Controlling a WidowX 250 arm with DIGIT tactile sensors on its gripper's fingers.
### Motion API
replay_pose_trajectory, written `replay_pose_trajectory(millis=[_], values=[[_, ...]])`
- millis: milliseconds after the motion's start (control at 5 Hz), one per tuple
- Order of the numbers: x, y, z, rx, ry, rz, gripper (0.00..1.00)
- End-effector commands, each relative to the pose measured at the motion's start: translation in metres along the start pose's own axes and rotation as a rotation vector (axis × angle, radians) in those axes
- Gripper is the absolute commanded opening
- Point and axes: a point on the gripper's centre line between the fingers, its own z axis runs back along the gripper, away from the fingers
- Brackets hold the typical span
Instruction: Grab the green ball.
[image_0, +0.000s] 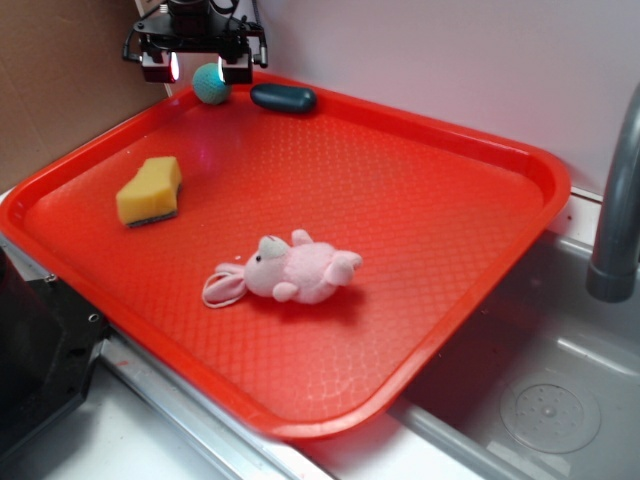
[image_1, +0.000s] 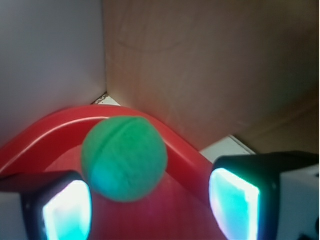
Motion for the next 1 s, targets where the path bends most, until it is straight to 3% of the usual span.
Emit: replay_pose_trajectory(millis=[0,200,600,800], values=[[0.023,-0.007,-0.001,-0.009,-0.048,0.051,0.67],[0.023,-0.006,-0.003,0.008,-0.042,0.07,0.0],[0.018,-0.003,0.008,0.013,0.004,-0.023,0.0],[0.003,-0.004,0.044,-0.018,0.085,-0.223,0.0]])
